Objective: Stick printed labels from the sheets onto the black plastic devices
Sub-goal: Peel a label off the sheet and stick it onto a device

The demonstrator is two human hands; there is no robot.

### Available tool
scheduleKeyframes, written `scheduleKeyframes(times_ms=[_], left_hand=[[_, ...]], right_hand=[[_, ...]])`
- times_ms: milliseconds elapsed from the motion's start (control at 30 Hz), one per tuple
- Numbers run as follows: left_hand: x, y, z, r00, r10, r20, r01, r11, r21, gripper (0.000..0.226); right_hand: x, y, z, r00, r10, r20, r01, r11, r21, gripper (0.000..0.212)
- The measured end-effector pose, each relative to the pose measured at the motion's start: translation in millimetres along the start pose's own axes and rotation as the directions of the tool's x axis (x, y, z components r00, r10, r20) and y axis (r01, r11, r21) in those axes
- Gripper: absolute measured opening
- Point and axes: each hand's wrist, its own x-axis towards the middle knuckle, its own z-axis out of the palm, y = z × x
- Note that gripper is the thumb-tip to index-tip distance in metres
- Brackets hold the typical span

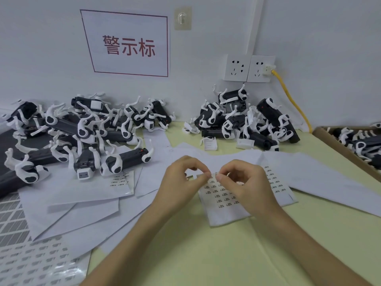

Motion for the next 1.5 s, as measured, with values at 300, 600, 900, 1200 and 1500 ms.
scheduleKeyframes(times_ms=[300, 600, 900, 1200, 1500], left_hand=[[18, -46, -61, 0.900, -0.073, -0.430, 0.366, 0.664, 0.652, 0.062], [19, -58, -64, 0.885, -0.098, -0.456, 0.433, 0.535, 0.725, 0.021], [19, -17, -63, 0.907, -0.147, -0.396, -0.050, 0.893, -0.447, 0.020], [-1, -2, -5, 0.955, 0.288, -0.069, -0.295, 0.947, -0.126, 0.039], [-4, 2, 2, 0.933, 0.344, 0.108, -0.340, 0.939, -0.056, 0.039]], right_hand=[[1, -2, -3, 0.999, 0.029, -0.023, -0.027, 0.996, 0.083, 0.013], [1, -2, -4, 0.999, 0.044, -0.010, -0.043, 0.996, 0.079, 0.013], [7, -7, -5, 0.935, 0.264, 0.237, -0.328, 0.898, 0.293, 0.033], [9, -9, -9, 0.846, 0.279, 0.455, -0.523, 0.597, 0.608, 0.051], [10, 2, -10, 0.886, 0.370, 0.279, -0.456, 0.588, 0.669, 0.088]])
